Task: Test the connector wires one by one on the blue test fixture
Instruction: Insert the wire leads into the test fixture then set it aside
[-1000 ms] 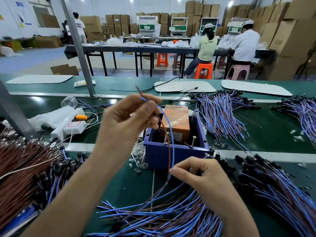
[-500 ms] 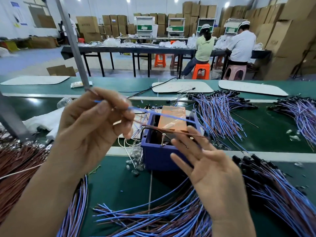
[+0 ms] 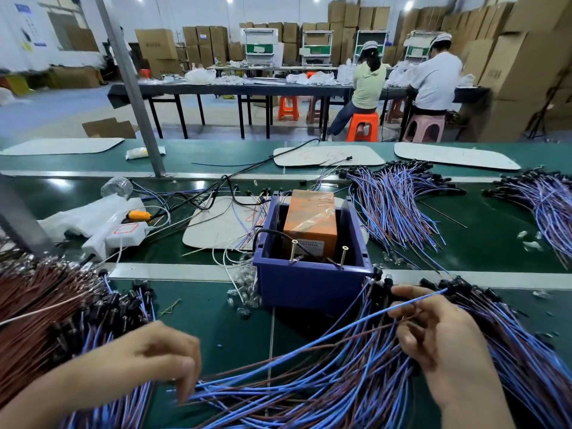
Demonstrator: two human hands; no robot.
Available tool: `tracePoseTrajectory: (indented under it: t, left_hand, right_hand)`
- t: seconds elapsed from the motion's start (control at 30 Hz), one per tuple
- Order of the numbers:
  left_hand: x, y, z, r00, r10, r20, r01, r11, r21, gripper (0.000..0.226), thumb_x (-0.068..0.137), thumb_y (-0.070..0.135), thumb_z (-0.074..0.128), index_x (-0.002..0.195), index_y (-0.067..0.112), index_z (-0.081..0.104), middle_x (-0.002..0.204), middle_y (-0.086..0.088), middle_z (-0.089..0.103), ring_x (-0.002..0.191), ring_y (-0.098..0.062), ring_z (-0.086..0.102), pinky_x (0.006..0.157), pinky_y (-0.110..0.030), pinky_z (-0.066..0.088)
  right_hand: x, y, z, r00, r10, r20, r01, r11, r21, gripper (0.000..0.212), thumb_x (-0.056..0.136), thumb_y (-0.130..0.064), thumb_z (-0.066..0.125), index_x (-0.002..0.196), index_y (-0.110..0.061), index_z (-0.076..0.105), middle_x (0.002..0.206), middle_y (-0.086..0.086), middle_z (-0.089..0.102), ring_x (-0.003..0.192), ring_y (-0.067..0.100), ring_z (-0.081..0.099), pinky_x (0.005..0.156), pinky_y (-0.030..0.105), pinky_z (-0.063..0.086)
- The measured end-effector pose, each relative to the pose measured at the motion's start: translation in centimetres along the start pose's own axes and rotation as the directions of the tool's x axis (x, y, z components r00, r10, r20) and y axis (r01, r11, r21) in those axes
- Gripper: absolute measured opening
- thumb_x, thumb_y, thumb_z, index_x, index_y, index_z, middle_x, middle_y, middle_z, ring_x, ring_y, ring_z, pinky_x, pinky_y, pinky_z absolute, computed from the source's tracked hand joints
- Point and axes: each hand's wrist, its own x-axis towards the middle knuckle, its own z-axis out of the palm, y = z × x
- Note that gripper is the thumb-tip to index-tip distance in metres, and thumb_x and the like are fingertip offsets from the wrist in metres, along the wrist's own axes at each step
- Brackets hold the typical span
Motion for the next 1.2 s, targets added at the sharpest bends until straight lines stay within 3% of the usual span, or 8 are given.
tracePoseTrajectory:
  t: [0.2, 0.33, 0.43, 0.6, 0.7, 0.9, 1.07, 1.2]
  left_hand:
    - [-0.6, -0.5, 0.9, 0.969, -0.196, 0.154, 0.165, 0.967, 0.192, 0.034, 0.087, 0.052, 0.059, 0.080, 0.022, 0.072, 0.079, 0.001, 0.067, 0.077, -0.014, 0.061, 0.073, -0.035, 0.043]
    - [-0.8, -1.0, 0.0, 0.979, -0.074, -0.188, 0.118, 0.964, 0.238, 0.015, 0.089, 0.035, 0.063, 0.078, 0.031, 0.072, 0.083, 0.008, 0.071, 0.079, -0.007, 0.066, 0.074, -0.022, 0.049]
    - [0.1, -1.6, -0.3, 0.855, -0.002, -0.519, 0.331, 0.772, 0.543, 0.016, 0.089, 0.026, 0.064, 0.087, 0.042, 0.059, 0.094, 0.017, 0.063, 0.089, -0.003, 0.061, 0.080, -0.018, 0.044]
    - [1.7, -4.2, 1.2, 0.870, -0.217, -0.443, 0.491, 0.469, 0.734, 0.038, 0.094, 0.042, 0.049, 0.131, 0.038, 0.040, 0.124, 0.012, 0.042, 0.113, -0.010, 0.053, 0.096, -0.024, 0.038]
    - [2.1, -5.1, 1.4, 0.873, -0.187, -0.451, 0.482, 0.480, 0.733, 0.038, 0.093, 0.026, 0.052, 0.129, 0.034, 0.045, 0.124, 0.008, 0.043, 0.113, -0.014, 0.053, 0.095, -0.028, 0.041]
    - [1.6, -5.0, 0.6, 0.775, -0.007, -0.632, 0.599, 0.328, 0.730, 0.047, 0.034, -0.001, 0.091, 0.076, 0.011, 0.074, 0.089, -0.018, 0.070, 0.083, -0.040, 0.067, 0.065, -0.049, 0.053]
    - [2.6, -5.6, 0.3, 0.788, -0.044, -0.614, 0.607, 0.222, 0.763, 0.049, 0.087, 0.018, 0.055, 0.132, 0.035, 0.046, 0.144, 0.004, 0.036, 0.130, -0.015, 0.040, 0.102, -0.036, 0.029]
    - [3.3, -4.8, -0.2, 0.785, -0.105, -0.611, 0.613, 0.277, 0.740, 0.050, 0.092, 0.023, 0.050, 0.136, 0.041, 0.036, 0.153, 0.007, 0.014, 0.133, -0.012, 0.031, 0.102, -0.028, 0.033]
  right_hand:
    - [0.2, -0.2, 0.1, 1.000, -0.012, 0.022, 0.008, 0.986, 0.166, 0.041, 0.068, -0.015, 0.038, 0.101, -0.004, 0.060, 0.039, -0.002, 0.032, 0.031, 0.008, 0.017, 0.036, 0.015, 0.011]
    - [1.0, 0.6, -0.3, 0.996, -0.008, -0.084, -0.003, 0.992, -0.126, 0.029, 0.092, -0.016, 0.026, 0.098, -0.009, 0.054, 0.036, -0.008, 0.022, 0.028, 0.004, 0.012, 0.037, 0.007, 0.011]
    - [1.3, 1.1, -0.2, 0.984, -0.084, -0.157, 0.022, 0.934, -0.357, 0.023, 0.094, -0.033, 0.035, 0.091, -0.017, 0.052, 0.046, -0.003, 0.038, 0.037, 0.009, 0.032, 0.038, 0.018, 0.028]
    - [1.7, 2.0, 0.4, 0.902, -0.392, -0.181, 0.124, 0.637, -0.761, 0.013, 0.093, -0.019, 0.058, 0.096, -0.007, 0.063, 0.095, 0.015, 0.063, 0.078, 0.030, 0.051, 0.073, 0.034, 0.036]
    - [1.7, 2.0, 0.6, 0.883, -0.422, -0.205, 0.135, 0.647, -0.751, 0.043, 0.090, -0.019, 0.065, 0.129, -0.003, 0.058, 0.121, 0.018, 0.061, 0.090, 0.028, 0.054, 0.086, 0.032, 0.039]
    - [1.7, 2.0, 0.1, 0.881, -0.410, -0.236, 0.167, 0.737, -0.654, 0.034, 0.089, -0.022, 0.066, 0.122, -0.014, 0.065, 0.112, 0.009, 0.067, 0.080, 0.025, 0.061, 0.084, 0.031, 0.042]
    - [2.0, 2.3, 0.3, 0.897, -0.385, -0.218, 0.198, 0.790, -0.581, 0.027, 0.088, -0.021, 0.067, 0.114, -0.015, 0.069, 0.092, -0.004, 0.068, 0.083, 0.020, 0.063, 0.087, 0.035, 0.046]
    - [2.3, 2.6, 0.6, 0.919, -0.354, -0.173, 0.216, 0.821, -0.529, 0.023, 0.087, -0.023, 0.068, 0.109, -0.017, 0.071, 0.086, -0.011, 0.069, 0.082, 0.021, 0.066, 0.089, 0.040, 0.050]
